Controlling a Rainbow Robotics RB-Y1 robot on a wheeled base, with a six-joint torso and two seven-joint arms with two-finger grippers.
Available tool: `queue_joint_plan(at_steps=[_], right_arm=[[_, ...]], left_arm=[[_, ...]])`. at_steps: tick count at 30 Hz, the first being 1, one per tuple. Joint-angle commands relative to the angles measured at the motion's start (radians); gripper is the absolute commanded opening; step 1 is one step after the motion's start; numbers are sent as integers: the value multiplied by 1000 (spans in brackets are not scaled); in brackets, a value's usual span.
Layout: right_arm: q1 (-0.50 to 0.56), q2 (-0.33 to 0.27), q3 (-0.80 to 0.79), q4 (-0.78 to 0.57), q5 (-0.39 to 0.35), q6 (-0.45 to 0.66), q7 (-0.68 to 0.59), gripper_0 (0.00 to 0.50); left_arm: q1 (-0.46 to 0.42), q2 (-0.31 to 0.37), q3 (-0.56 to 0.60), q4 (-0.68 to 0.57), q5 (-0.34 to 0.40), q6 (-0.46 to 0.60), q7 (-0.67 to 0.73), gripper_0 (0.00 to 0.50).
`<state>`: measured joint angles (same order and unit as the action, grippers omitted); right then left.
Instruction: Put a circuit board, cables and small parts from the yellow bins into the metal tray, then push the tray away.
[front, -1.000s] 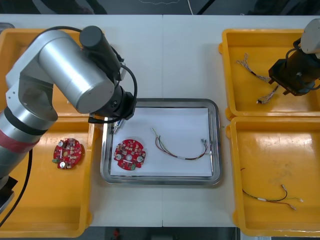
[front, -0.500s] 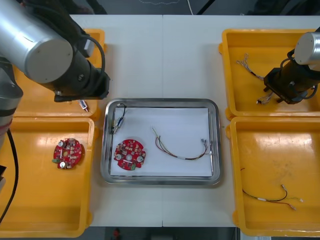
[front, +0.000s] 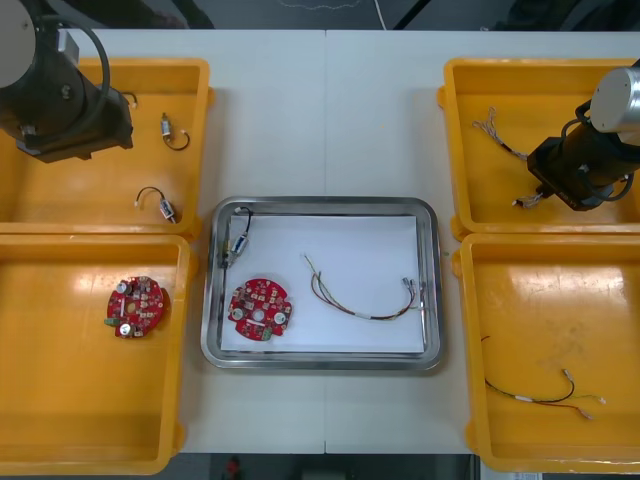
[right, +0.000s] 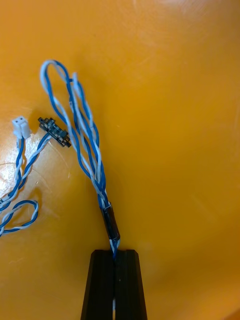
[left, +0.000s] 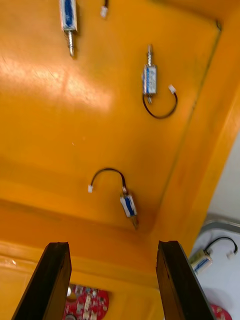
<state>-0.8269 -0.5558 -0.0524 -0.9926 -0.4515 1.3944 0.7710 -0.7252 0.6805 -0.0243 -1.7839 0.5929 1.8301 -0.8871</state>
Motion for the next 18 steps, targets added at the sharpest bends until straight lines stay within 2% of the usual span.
queue_joint_plan(at_steps=[1,5,8,18], right_arm=[[37,5,-26,-21,-4,-2,-19,0],[37,5,-61,-70,-3,41,-15,0],[37,4,-103,-159,2,130,-12,0],[37,-27,-130,-442,5,387,11,0]], left_arm=[[-59,47,26,97,-44,-106,-135,500],[-83,48,26,193,-64,-184,-178,500],[-102,47,26,281,-68,-265,-219,500],[-103,28,23,451,-64,-485,-308,500]])
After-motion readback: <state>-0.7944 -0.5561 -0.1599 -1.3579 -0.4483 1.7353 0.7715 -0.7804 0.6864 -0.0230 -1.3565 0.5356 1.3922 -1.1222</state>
